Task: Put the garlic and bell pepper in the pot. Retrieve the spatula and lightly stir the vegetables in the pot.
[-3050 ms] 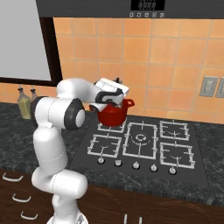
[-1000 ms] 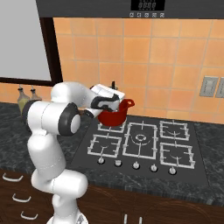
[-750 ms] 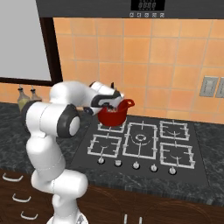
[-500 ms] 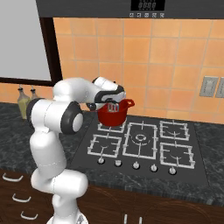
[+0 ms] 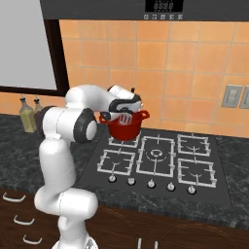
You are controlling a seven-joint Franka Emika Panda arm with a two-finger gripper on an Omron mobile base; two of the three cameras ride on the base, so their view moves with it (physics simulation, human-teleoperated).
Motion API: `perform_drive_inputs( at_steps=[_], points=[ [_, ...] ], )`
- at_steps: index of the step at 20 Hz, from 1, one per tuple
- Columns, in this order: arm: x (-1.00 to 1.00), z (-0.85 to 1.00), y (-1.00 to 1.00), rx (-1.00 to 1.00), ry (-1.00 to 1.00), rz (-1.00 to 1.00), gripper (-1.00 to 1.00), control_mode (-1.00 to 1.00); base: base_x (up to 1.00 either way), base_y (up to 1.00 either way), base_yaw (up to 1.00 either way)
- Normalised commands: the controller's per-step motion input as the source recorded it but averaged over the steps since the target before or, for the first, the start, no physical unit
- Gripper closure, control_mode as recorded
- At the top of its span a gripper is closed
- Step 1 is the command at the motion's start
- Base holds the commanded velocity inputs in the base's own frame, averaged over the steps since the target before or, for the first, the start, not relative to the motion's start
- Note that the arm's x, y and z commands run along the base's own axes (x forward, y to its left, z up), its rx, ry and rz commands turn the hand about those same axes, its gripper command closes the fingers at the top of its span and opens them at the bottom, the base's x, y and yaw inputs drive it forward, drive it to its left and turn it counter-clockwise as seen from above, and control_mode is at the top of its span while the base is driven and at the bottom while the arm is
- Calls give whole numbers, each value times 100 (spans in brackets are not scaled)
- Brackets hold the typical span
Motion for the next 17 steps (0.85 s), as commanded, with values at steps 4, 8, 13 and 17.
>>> perform_drive_inputs(
  at_steps=[4,8,13,17],
  points=[
    [38,-100,5,-2,-6,-4,100,-100,0,0,0],
    [12,-88,9,-14,-34,-5,100,-100,0,0,0],
    [0,-65,22,-30,-59,-2,100,-100,0,0,0],
    [0,-28,4,-25,-47,-6,100,-100,0,0,0]
  ],
)
